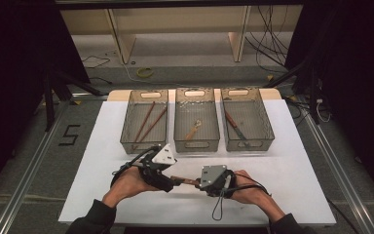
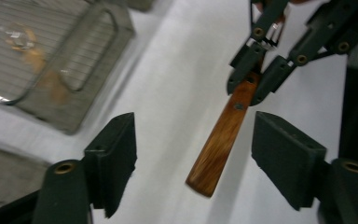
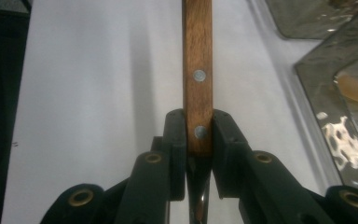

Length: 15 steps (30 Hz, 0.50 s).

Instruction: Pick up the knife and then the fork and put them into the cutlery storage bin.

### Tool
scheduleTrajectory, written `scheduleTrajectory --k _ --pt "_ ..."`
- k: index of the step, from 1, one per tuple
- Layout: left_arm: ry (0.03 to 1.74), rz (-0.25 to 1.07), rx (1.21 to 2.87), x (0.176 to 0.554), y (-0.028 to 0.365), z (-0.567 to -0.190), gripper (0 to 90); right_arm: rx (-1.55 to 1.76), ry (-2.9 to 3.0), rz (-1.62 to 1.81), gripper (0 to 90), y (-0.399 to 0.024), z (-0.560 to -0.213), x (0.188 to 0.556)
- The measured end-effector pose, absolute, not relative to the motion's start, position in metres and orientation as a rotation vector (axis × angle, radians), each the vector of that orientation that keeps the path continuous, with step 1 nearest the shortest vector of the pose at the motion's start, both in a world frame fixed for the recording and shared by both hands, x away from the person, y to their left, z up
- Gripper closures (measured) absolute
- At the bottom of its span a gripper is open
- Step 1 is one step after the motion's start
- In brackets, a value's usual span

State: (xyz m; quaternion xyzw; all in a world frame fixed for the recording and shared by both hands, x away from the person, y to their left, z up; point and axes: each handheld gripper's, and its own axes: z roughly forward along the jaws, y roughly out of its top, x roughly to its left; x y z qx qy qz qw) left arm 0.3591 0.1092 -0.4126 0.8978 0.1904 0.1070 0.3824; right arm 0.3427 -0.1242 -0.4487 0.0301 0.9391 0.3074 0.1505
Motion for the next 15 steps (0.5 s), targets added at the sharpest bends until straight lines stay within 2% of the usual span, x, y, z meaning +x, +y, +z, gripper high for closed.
scheduleTrajectory --k 5,15 --pt "0.599 0.31 2.144 0.361 0.124 -0.415 24.3 0.123 2.68 0.891 78.1 -0.131 -0.445 0.345" --pt "0.703 0.314 2.02 0.36 0.145 -0.43 20.6 0.265 2.632 0.94 78.1 -0.149 -0.438 0.357"
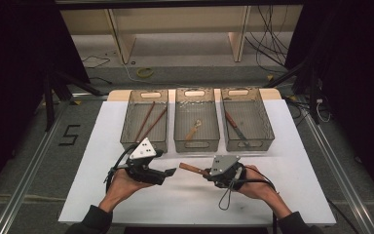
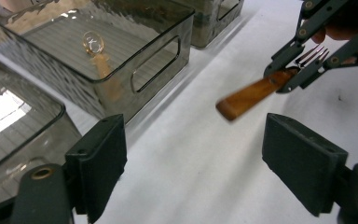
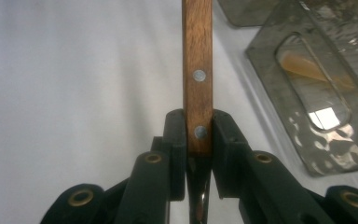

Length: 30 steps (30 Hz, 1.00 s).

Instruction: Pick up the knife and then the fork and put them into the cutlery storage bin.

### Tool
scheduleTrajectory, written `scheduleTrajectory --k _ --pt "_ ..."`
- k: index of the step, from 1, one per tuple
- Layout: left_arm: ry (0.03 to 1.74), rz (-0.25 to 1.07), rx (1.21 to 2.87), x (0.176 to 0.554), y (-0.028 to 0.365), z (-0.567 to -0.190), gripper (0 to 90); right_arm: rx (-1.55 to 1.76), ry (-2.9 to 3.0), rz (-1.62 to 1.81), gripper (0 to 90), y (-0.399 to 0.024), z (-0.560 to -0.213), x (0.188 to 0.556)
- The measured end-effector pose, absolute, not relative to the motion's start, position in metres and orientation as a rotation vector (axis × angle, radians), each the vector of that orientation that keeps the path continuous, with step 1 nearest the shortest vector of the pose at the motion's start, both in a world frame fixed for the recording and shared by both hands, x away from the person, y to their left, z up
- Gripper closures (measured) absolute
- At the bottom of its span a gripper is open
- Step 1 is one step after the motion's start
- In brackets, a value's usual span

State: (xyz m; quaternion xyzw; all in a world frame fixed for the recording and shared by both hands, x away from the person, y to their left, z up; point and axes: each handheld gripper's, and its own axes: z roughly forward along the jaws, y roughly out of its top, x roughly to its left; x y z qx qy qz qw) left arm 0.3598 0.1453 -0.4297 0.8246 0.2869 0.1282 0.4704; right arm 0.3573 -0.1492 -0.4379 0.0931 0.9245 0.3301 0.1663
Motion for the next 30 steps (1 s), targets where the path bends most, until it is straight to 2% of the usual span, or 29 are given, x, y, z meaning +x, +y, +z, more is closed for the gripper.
scheduleTrajectory --k 8,30 --pt "0.775 0.345 1.93 0.355 0.164 -0.444 19.5 0.428 2.585 0.992 78.1 -0.163 -0.431 0.37" --pt "0.825 0.345 1.889 0.349 0.185 -0.456 18.1 0.762 2.452 1.096 78.0 -0.198 -0.407 0.409"
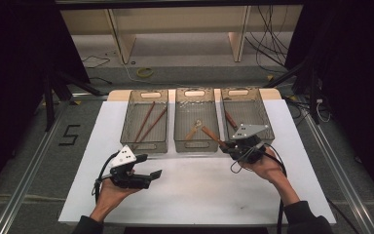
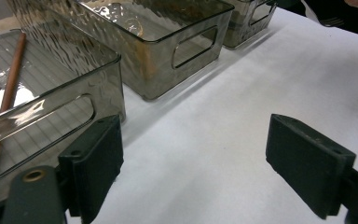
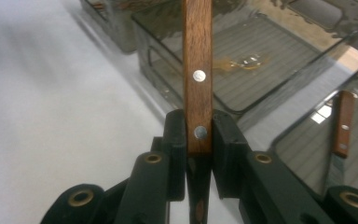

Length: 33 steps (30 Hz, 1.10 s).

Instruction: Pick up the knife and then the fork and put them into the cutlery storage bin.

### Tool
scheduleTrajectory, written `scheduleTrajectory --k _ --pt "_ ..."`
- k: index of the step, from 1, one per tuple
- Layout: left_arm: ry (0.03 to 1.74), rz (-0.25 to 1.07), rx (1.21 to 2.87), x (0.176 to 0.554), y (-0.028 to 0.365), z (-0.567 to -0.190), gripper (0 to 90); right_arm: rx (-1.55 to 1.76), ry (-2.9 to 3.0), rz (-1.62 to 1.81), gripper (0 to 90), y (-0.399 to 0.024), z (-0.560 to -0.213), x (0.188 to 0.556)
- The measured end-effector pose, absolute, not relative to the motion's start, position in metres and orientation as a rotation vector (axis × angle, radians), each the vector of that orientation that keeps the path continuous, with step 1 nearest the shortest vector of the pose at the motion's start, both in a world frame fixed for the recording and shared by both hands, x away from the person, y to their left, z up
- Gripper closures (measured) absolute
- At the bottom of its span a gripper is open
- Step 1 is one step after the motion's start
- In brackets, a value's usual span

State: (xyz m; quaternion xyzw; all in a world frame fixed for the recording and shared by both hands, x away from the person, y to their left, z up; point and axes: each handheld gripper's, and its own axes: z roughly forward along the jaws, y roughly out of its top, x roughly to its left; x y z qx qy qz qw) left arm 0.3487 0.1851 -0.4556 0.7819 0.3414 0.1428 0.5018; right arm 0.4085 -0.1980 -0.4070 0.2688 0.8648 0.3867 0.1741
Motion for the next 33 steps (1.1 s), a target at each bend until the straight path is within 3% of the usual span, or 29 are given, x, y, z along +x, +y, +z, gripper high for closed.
scheduleTrajectory --k 33 --pt "0.843 0.369 1.894 0.344 0.194 -0.465 17.7 1.102 2.254 1.027 78.0 -0.243 -0.381 0.477"
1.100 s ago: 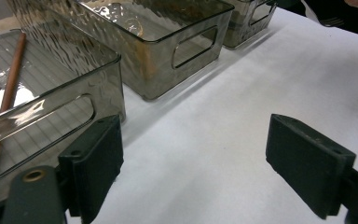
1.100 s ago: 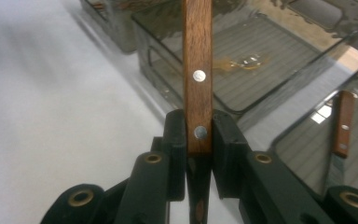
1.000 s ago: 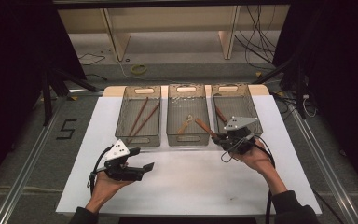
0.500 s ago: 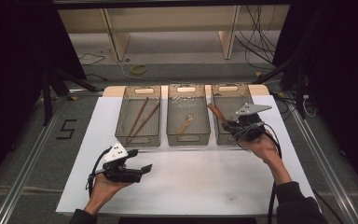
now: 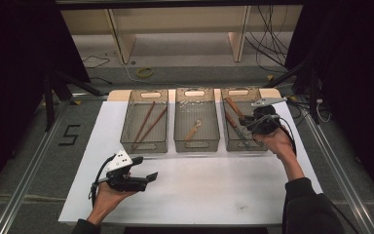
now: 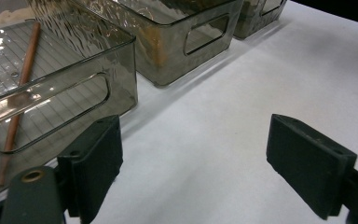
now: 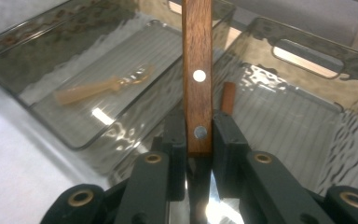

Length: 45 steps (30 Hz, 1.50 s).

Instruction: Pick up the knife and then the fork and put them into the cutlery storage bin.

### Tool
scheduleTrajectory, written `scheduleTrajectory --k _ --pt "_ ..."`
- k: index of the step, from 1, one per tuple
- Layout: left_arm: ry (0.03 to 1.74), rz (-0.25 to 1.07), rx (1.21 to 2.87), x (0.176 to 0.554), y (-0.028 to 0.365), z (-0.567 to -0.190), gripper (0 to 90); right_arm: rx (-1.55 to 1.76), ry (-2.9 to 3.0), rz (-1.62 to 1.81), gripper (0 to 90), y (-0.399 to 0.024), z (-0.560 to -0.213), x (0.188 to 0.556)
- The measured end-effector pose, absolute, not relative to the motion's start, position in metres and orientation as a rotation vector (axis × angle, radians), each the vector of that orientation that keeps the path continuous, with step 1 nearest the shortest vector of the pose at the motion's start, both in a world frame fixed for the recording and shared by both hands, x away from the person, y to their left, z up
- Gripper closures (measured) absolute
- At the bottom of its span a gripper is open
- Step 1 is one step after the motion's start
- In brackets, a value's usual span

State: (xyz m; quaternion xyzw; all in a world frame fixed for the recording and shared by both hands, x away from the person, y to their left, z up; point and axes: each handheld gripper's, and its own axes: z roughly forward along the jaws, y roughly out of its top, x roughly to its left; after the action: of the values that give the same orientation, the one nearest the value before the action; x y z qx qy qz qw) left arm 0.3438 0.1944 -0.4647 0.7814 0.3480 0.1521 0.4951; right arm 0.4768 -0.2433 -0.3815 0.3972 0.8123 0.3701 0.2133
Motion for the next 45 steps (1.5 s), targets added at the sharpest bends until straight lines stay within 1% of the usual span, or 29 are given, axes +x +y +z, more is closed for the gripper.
scheduleTrajectory --k 16,38,39,41,45 --pt "0.838 0.369 1.896 0.344 0.193 -0.466 17.9 1.225 2.22 0.967 77.9 -0.237 -0.379 0.517" --pt "0.83 0.367 1.896 0.345 0.193 -0.468 18.0 1.356 2.178 0.886 77.0 -0.233 -0.395 0.544" --pt "0.829 0.369 1.897 0.345 0.192 -0.468 18.0 1.368 2.177 0.883 76.3 -0.233 -0.395 0.545" --pt "0.829 0.369 1.898 0.345 0.193 -0.468 18.0 1.397 2.173 0.908 67.9 -0.234 -0.396 0.547" --pt "0.834 0.365 1.896 0.346 0.194 -0.469 18.0 1.397 2.176 0.917 60.2 -0.232 -0.394 0.543"
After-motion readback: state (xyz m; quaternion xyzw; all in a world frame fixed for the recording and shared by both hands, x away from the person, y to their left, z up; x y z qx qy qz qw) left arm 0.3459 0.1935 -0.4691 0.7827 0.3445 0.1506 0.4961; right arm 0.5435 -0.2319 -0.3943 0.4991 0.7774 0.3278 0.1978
